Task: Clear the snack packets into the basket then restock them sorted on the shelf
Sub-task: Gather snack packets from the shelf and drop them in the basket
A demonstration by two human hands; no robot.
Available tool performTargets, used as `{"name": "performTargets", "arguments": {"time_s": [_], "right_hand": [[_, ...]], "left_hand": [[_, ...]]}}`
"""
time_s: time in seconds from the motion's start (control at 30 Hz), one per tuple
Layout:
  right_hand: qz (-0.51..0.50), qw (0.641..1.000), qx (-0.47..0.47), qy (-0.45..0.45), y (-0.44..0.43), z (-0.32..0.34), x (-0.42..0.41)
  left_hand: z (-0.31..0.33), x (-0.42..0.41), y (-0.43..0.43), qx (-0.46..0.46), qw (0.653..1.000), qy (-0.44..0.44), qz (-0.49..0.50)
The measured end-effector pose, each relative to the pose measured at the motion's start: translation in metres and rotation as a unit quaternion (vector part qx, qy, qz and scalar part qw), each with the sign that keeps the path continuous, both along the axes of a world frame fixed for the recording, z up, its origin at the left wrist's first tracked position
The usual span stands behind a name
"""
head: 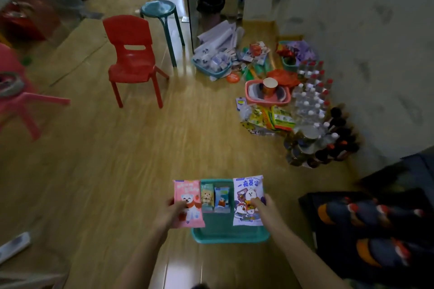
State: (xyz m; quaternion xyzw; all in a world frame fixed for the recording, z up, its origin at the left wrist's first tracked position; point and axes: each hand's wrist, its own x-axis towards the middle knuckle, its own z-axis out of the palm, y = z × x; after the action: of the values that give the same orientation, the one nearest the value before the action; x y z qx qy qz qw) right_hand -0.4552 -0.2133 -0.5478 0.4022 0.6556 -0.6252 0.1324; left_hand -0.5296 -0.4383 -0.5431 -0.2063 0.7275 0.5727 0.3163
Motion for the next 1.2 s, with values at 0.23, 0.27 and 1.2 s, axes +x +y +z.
{"name": "performTargets", "arguments": {"time_s": [0.23, 0.27, 1.2], "right_hand": [[0.016, 1.000, 0.013, -0.012, -0.007, -0.230, -0.039], [0.021, 1.000, 0.018, -0.012, -0.007, -0.261, -0.045], [0.335, 0.805, 0.470, -0.135, 0.002, -0.423, -0.123]], "left_hand": [[-0.233, -0.048, 0.018, -0.036, 0.998, 0.008, -0.047], [-0.263, -0.055, 0.022, -0.040, 0.998, 0.013, -0.049], [-0.449, -0.118, 0.059, -0.324, 0.901, 0.173, -0.232]]}}
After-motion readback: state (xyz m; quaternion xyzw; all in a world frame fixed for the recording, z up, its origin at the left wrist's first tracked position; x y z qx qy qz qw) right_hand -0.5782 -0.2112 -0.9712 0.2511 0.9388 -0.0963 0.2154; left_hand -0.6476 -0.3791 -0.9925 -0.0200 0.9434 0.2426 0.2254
